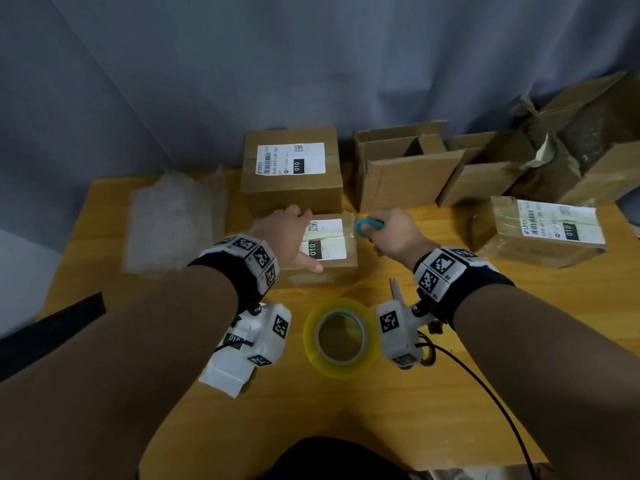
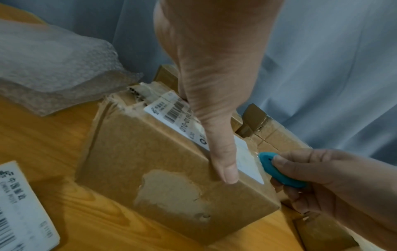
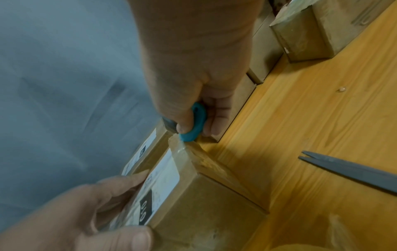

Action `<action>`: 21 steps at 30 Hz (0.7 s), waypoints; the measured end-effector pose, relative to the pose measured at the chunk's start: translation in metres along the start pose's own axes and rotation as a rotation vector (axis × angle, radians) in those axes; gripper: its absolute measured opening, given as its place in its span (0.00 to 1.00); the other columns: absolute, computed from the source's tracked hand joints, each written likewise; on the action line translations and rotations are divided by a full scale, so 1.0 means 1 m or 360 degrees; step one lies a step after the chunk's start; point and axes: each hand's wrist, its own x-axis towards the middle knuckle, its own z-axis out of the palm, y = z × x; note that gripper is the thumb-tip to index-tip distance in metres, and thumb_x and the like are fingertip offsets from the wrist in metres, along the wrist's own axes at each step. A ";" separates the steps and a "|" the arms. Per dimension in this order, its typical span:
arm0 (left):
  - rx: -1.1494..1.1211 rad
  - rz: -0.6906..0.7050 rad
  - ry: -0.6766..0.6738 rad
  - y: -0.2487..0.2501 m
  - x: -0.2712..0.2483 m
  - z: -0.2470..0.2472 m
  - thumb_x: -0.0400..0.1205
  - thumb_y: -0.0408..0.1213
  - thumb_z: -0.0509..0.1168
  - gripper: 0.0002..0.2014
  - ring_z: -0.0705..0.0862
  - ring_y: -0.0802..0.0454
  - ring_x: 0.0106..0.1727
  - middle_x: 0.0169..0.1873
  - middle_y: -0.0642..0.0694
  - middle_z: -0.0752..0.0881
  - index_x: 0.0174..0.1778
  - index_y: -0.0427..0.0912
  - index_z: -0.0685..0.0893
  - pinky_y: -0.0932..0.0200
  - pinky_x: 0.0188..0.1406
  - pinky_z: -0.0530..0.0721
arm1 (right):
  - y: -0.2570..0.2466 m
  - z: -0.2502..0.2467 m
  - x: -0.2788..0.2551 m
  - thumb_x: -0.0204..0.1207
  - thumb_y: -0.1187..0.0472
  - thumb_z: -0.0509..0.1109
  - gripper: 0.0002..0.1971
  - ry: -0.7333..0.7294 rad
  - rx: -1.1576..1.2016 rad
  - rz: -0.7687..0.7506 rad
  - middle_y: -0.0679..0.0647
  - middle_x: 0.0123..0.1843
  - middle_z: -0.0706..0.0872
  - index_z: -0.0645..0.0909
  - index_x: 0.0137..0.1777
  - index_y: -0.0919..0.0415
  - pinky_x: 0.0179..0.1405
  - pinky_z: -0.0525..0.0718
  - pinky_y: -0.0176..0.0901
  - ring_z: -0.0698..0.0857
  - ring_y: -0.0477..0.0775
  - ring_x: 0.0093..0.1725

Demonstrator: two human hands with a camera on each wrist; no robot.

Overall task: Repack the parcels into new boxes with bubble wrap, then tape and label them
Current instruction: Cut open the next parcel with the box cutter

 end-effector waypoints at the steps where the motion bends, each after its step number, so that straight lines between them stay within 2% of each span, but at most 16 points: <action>1: 0.0009 -0.0002 -0.0004 0.000 0.000 -0.001 0.66 0.68 0.70 0.56 0.72 0.43 0.70 0.73 0.41 0.69 0.82 0.40 0.55 0.46 0.66 0.78 | 0.000 -0.001 0.000 0.83 0.59 0.64 0.19 -0.0006 0.0018 0.0000 0.62 0.60 0.84 0.76 0.71 0.63 0.61 0.84 0.58 0.83 0.58 0.53; 5: 0.0036 -0.0001 -0.0036 0.003 -0.001 -0.003 0.69 0.66 0.69 0.54 0.70 0.43 0.74 0.76 0.41 0.67 0.82 0.37 0.54 0.49 0.69 0.76 | 0.000 -0.001 -0.003 0.82 0.59 0.65 0.18 -0.0012 0.0045 0.0004 0.63 0.57 0.85 0.78 0.70 0.63 0.58 0.85 0.57 0.83 0.58 0.50; 10: 0.0071 0.0003 -0.0036 0.005 -0.005 -0.001 0.71 0.66 0.67 0.52 0.63 0.43 0.79 0.79 0.40 0.64 0.81 0.35 0.56 0.50 0.74 0.67 | 0.001 0.003 -0.012 0.83 0.59 0.65 0.13 0.0029 0.0130 0.0031 0.65 0.47 0.86 0.82 0.62 0.65 0.46 0.89 0.56 0.85 0.59 0.40; 16: 0.0115 0.0008 -0.0013 0.005 -0.004 0.001 0.70 0.67 0.67 0.51 0.64 0.44 0.78 0.78 0.41 0.66 0.80 0.36 0.60 0.49 0.72 0.70 | 0.001 0.006 -0.022 0.83 0.60 0.64 0.10 0.0058 0.0122 0.0038 0.64 0.43 0.86 0.83 0.55 0.65 0.40 0.87 0.51 0.84 0.57 0.36; 19: 0.0115 0.0011 0.0003 0.005 -0.003 0.002 0.71 0.67 0.66 0.51 0.63 0.43 0.79 0.78 0.41 0.65 0.80 0.36 0.59 0.50 0.74 0.68 | 0.005 0.006 -0.028 0.83 0.60 0.64 0.09 0.0040 0.0077 0.0050 0.62 0.41 0.84 0.83 0.51 0.65 0.32 0.84 0.44 0.82 0.55 0.33; 21: 0.0111 0.0013 0.0007 0.004 -0.004 0.003 0.71 0.67 0.66 0.52 0.60 0.43 0.81 0.79 0.40 0.63 0.81 0.35 0.56 0.50 0.76 0.65 | 0.008 0.007 -0.034 0.83 0.60 0.64 0.09 0.0002 0.0051 0.0049 0.62 0.41 0.83 0.82 0.51 0.66 0.33 0.85 0.45 0.82 0.55 0.33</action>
